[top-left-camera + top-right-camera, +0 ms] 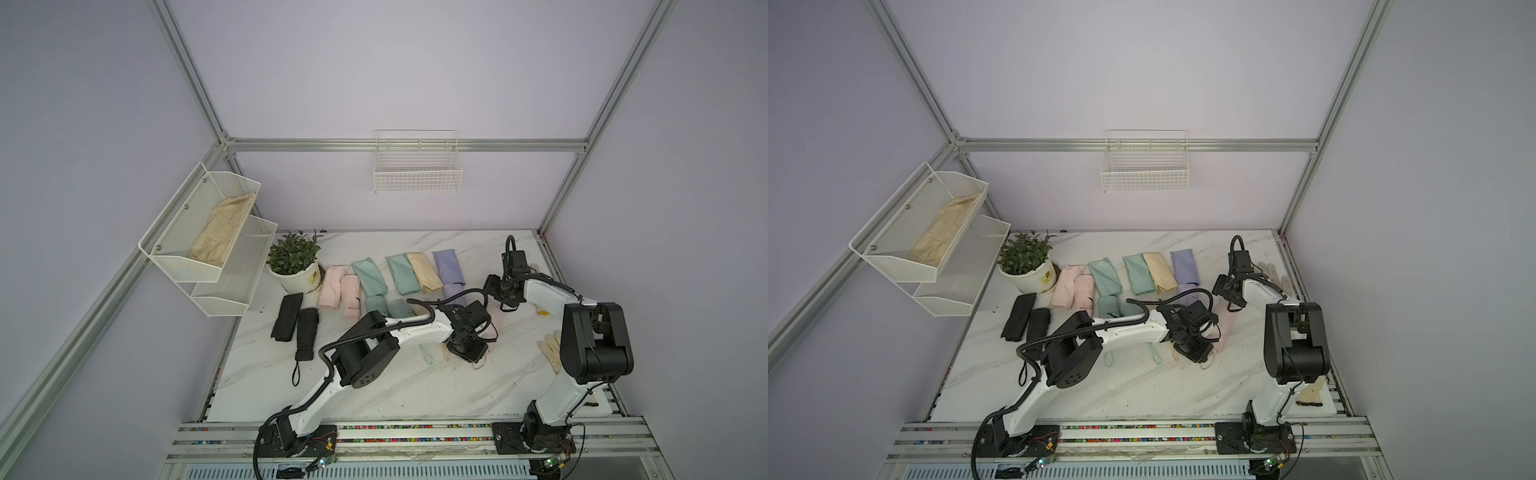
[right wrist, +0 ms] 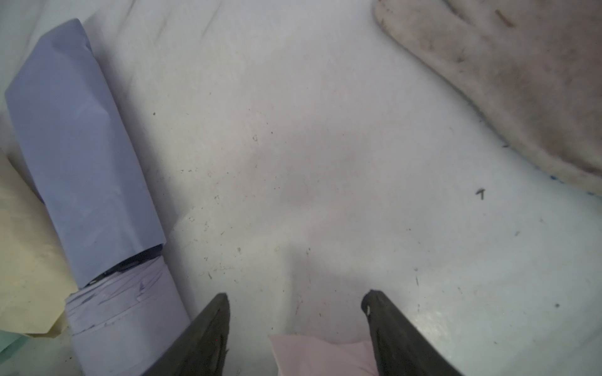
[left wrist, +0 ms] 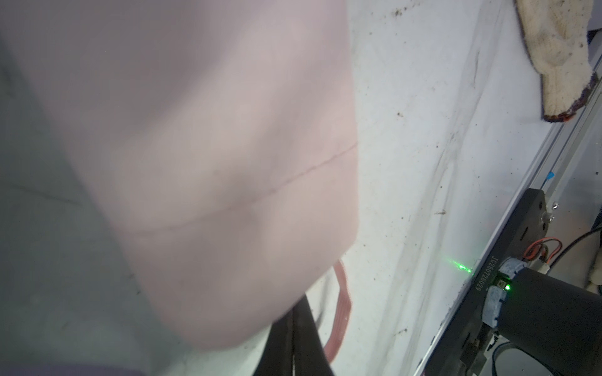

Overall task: Take umbrellas out of sleeves
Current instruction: Take out the umbrella from the umbrella sleeve.

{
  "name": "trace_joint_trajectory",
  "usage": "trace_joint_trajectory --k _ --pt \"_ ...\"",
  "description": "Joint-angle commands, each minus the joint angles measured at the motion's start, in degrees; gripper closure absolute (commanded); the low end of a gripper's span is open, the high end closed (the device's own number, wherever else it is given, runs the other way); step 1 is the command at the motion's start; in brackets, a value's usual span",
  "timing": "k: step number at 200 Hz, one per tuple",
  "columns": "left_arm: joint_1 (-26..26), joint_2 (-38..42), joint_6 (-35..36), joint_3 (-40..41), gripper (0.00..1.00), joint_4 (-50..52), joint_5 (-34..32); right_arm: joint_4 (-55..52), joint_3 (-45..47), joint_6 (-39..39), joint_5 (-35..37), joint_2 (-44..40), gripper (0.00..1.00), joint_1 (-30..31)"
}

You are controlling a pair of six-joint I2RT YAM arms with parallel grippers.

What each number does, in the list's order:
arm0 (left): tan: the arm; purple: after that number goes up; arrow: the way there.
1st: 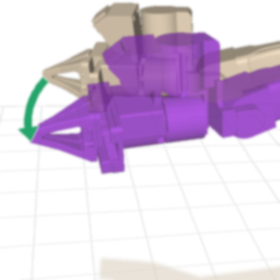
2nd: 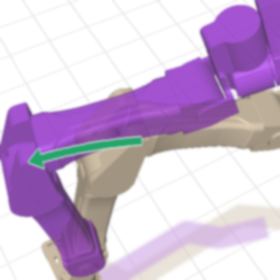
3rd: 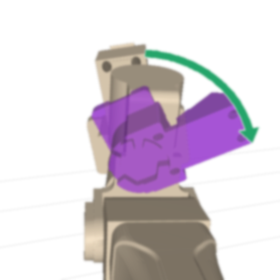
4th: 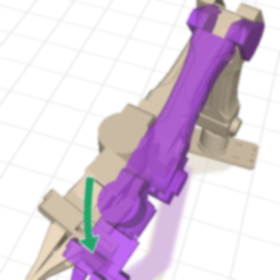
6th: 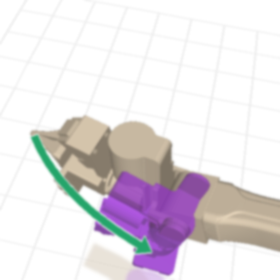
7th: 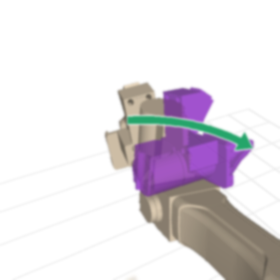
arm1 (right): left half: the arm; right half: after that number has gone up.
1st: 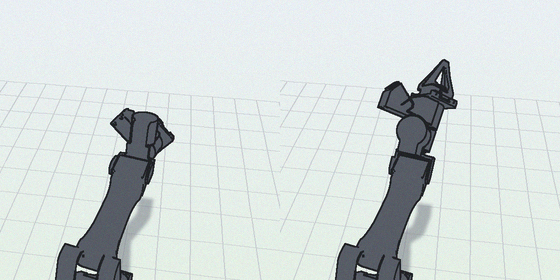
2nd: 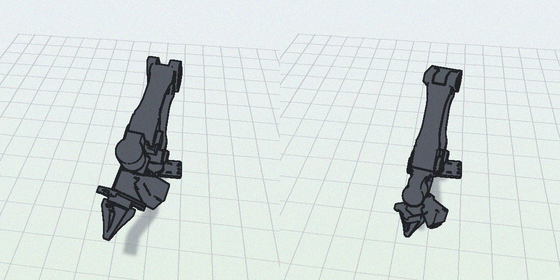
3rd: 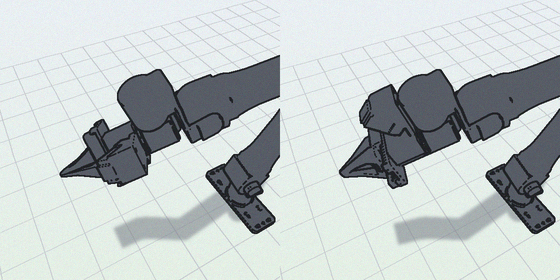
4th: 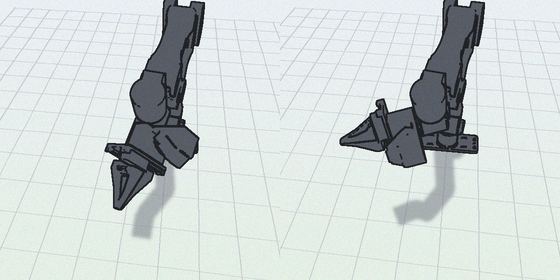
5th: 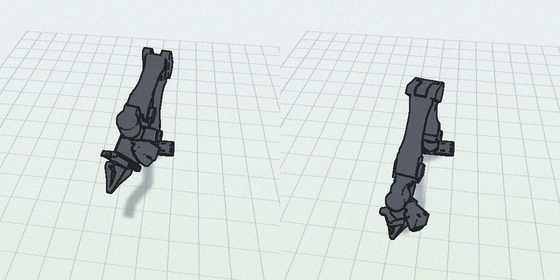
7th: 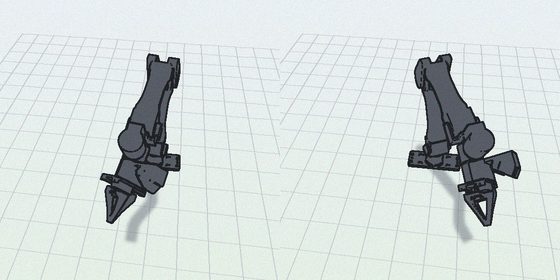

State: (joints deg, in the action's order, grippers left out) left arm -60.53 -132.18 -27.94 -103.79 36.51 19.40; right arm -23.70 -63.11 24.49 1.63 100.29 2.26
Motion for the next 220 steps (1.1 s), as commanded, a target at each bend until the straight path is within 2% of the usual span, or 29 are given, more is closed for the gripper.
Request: trace_joint_trajectory --k 1,48,54,67,118,157,220 --pt "0.64 2.8 -0.62 1.79 1.0 0.32 0.14 -2.31 -0.79 -1.99 2.85 1.11 0.33 1.49" --pt "0.86 2.89 -0.45 1.83 1.0 0.33 0.28 -1.96 0.08 -2.07 3.2 0.82 0.4 2.06" --pt "0.87 2.9 -0.44 1.83 1.0 0.4 0.26 -2.05 0.04 -1.95 3.32 0.96 0.48 2.05" --pt "0.98 3.05 -0.42 1.86 1.0 0.38 0.16 -2.39 -0.02 -1.62 3.98 1.2 0.58 2.13" --pt "0.99 2.89 -0.7 2.1 1.0 0.23 0.59 -2.56 0.12 0.58 5.56 0.7 0.75 2.13" --pt "0.94 3.02 -0.71 2.2 1.0 0.23 0.71 -2.55 -0.98 1.24 6.47 0.67 1.0 2.1" --pt "0.86 3.13 -0.88 3.24 1.0 -0.56 1.54 -5.67 -5.13 1.53 8.0 2.52 1.0 2.11"
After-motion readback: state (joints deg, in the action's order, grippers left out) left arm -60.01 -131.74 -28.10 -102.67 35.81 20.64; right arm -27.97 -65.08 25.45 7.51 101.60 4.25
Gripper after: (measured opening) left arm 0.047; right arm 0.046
